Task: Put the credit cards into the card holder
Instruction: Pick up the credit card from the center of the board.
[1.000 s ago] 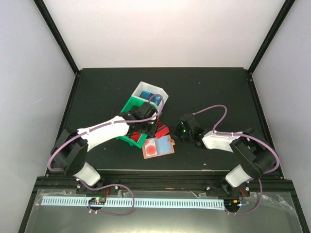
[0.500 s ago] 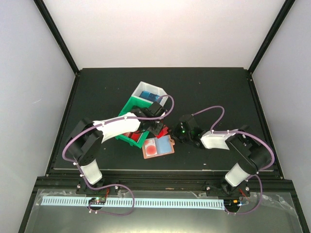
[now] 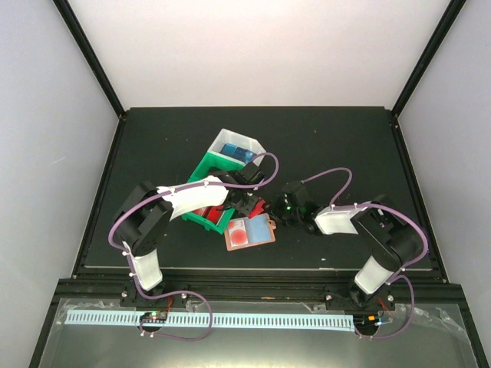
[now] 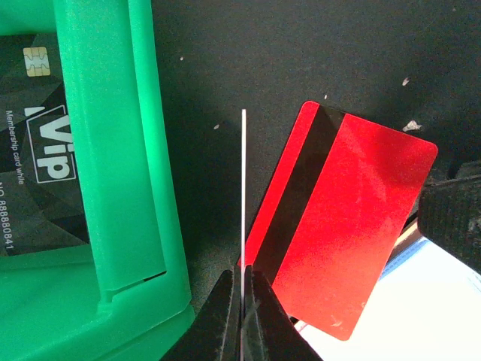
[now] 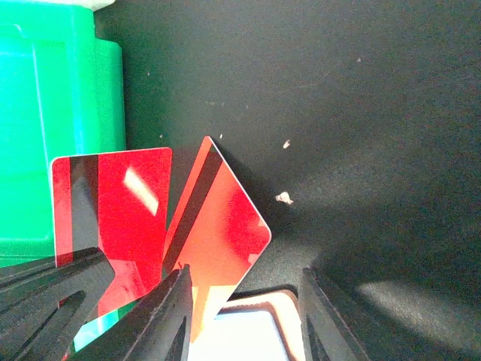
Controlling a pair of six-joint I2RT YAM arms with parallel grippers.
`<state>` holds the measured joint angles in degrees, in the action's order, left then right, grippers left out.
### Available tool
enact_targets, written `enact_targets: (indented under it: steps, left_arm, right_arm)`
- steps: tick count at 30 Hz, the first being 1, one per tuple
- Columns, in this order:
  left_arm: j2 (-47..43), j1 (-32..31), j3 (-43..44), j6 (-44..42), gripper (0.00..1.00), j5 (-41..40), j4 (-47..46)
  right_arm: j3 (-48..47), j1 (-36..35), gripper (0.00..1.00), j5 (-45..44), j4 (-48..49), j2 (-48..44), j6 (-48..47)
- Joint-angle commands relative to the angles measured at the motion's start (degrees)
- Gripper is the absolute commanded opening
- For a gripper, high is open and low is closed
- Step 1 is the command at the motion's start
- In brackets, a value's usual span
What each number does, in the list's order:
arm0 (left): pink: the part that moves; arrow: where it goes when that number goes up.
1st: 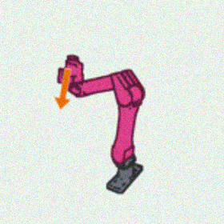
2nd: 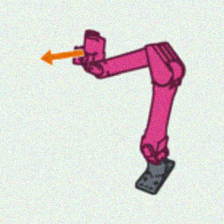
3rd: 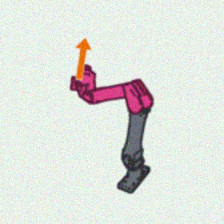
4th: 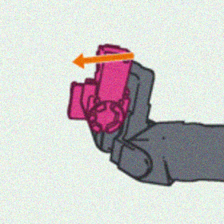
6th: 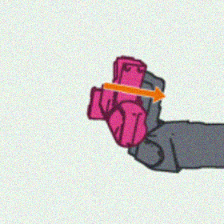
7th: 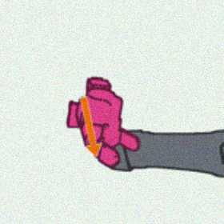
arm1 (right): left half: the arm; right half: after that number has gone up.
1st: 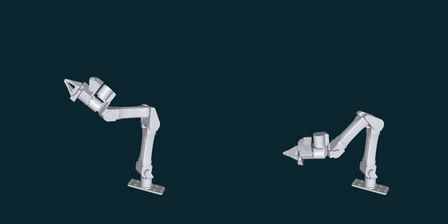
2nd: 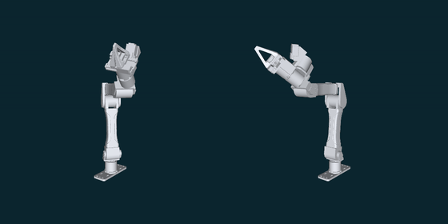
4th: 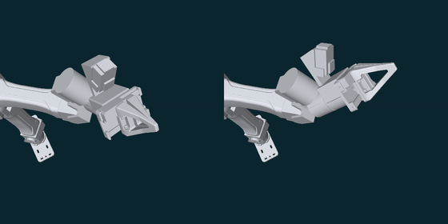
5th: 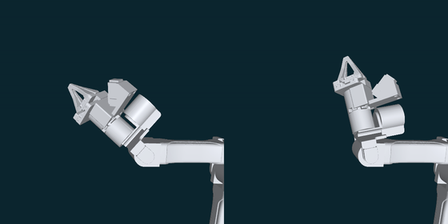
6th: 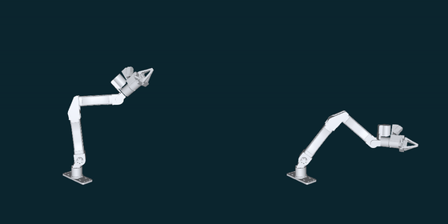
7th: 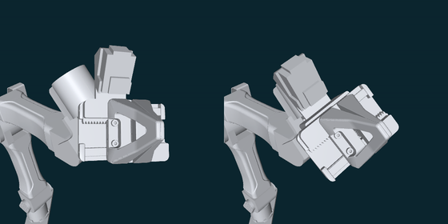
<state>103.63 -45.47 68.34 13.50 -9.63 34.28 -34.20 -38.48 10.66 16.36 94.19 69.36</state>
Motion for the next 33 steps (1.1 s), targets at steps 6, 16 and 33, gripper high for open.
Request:
enact_targets:
  steps: [6,16,33]
  left_arm:
    - [1.6,-0.3,1.3,-0.2,0.02,1.6,2.4]
    - [1.5,-0.3,-0.2,-0.1,0.02,2.1,1.9]
    - [-4.7,0.4,-1.4,1.4,0.02,3.2,1.1]
  right_arm:
    - [-0.3,0.3,0.41,0.0,4.7,4.0,0.5]
    - [-1.2,0.4,0.27,2.4,13.7,8.8,3.0]
    - [-0.4,0.5,0.01,0.0,16.3,5.2,1.5]
